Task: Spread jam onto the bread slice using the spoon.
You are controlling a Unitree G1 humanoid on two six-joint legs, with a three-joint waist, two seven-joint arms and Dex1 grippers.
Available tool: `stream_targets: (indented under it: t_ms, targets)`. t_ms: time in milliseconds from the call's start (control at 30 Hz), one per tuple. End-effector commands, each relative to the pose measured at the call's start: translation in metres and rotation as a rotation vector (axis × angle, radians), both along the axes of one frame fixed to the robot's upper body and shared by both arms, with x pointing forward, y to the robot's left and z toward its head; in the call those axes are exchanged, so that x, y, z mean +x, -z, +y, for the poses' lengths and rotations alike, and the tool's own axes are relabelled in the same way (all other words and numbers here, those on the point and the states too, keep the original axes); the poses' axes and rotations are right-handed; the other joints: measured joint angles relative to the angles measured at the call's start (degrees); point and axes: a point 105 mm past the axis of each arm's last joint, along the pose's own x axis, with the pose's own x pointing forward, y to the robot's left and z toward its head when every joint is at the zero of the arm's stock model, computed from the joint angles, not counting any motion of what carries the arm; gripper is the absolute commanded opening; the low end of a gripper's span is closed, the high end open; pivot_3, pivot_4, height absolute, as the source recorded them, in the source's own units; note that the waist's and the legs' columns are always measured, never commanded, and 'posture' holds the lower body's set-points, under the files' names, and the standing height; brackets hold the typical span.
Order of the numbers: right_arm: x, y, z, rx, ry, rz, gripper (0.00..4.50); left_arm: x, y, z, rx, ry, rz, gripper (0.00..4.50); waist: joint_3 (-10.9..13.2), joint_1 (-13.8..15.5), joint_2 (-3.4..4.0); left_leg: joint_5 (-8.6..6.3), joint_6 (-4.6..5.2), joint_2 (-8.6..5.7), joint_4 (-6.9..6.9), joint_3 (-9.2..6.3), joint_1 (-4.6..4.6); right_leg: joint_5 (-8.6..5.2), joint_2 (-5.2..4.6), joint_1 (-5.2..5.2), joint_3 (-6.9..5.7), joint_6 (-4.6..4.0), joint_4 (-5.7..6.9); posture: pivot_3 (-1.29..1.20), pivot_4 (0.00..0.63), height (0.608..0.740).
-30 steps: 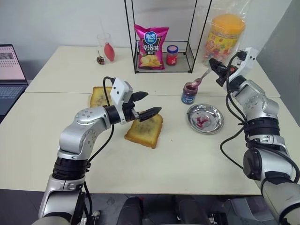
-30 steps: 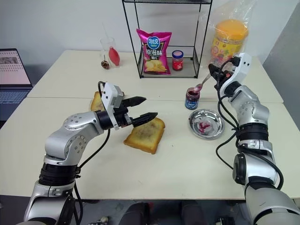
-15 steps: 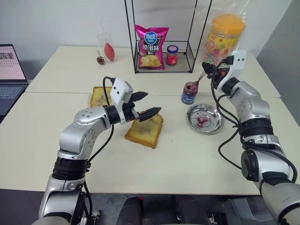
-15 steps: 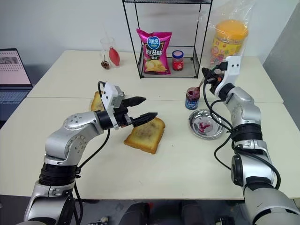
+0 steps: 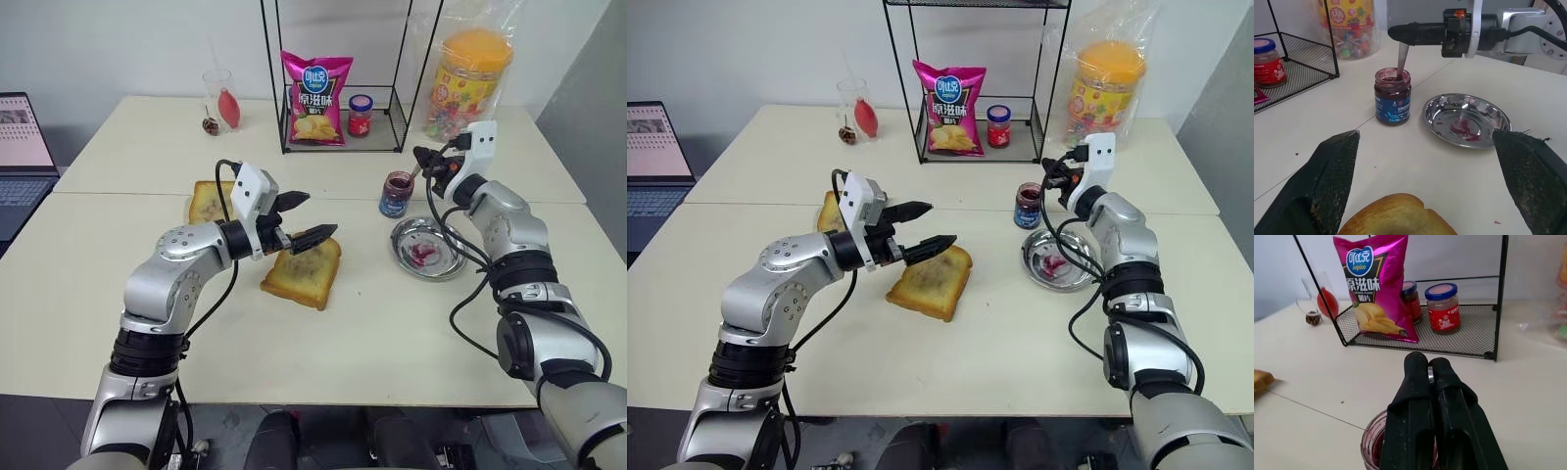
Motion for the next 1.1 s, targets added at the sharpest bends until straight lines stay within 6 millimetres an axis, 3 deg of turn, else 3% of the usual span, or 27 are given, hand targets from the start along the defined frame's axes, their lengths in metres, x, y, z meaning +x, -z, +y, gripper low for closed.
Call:
stream_targets:
  t_ms: [33,333,700,1100]
  targets:
    - [0.002,-0.03,-0.011,0.161,0.032,-0.024,0.01,-0.005,-0.014,-0.003,0.0,0.019,-0.075,4.5,0.0,0.0,0.0,0.0,0.0,0.0,0.0,0.0,0.0,0.0,0.0,0.0,0.0,0.0,0.0,0.0,0.15,0.74]
    - [0.003,-0.034,-0.018,0.271,0.06,0.014,0.01,-0.004,-0.015,-0.003,0.0,0.02,-0.079,4.5,0.0,0.0,0.0,0.0,0.0,-0.01,-0.01,0.01,0.0,0.0,0.0,0.0,0.0,0.0,-0.01,0.0,0.15,0.74]
    - [0.003,-0.024,-0.016,0.281,0.052,0.055,0.01,-0.004,-0.014,-0.002,0.002,0.015,-0.077,4.5,0.0,0.0,0.0,0.0,0.0,-0.01,-0.01,0.01,0.0,0.0,0.0,0.0,0.0,0.0,-0.01,0.0,0.15,0.74]
    - [0.006,-0.022,-0.021,0.422,0.065,0.124,0.01,-0.003,-0.013,0.0,0.007,0.003,-0.077,4.5,0.0,0.0,0.0,0.0,0.0,-0.01,-0.01,0.01,0.0,0.0,0.0,0.0,0.0,0.0,0.0,0.0,0.15,0.74]
